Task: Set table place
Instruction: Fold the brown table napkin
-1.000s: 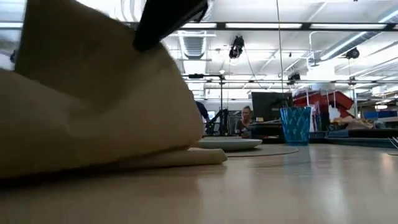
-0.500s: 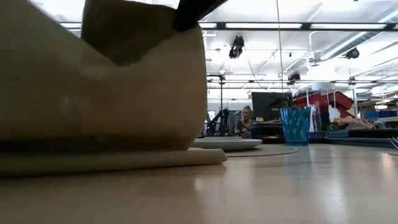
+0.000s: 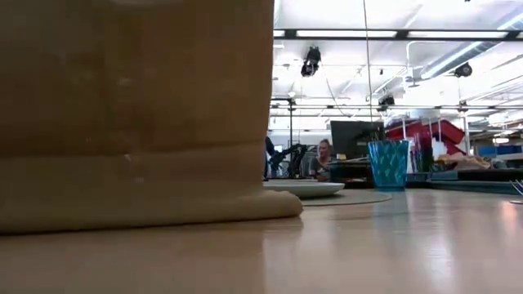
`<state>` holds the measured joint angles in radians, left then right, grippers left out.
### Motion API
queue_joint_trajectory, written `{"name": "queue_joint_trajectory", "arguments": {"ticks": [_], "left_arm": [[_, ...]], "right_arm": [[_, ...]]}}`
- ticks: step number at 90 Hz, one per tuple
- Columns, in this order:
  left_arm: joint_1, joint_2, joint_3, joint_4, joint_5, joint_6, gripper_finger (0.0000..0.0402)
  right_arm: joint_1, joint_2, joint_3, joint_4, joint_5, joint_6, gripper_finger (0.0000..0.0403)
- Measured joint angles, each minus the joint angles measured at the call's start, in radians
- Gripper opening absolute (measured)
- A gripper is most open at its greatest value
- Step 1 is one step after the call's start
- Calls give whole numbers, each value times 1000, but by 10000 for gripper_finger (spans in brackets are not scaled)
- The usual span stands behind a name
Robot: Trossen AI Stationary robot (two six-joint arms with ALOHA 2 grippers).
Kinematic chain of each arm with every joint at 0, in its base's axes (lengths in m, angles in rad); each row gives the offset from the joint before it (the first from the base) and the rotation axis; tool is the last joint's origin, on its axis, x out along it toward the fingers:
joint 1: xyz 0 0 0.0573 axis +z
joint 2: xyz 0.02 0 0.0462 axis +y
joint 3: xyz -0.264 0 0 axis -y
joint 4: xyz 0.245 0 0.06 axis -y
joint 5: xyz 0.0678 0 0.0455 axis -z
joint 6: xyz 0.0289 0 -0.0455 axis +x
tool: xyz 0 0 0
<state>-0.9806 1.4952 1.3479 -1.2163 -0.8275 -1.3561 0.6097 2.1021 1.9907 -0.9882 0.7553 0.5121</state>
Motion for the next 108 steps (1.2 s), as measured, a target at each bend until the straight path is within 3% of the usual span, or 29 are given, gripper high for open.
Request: {"name": "queue_joint_trajectory", "arguments": {"ticks": [52,67,108], "left_arm": [[1,-129,0,-25,-134,138,0],[5,-143,0,-39,-144,144,0],[79,-91,-42,-120,-122,143,0]], "right_arm": [[26,-4,27,-79,142,76,0],[2,-5,51,-188,175,124,0],[-82,-5,20,-178,188,93,0]]}}
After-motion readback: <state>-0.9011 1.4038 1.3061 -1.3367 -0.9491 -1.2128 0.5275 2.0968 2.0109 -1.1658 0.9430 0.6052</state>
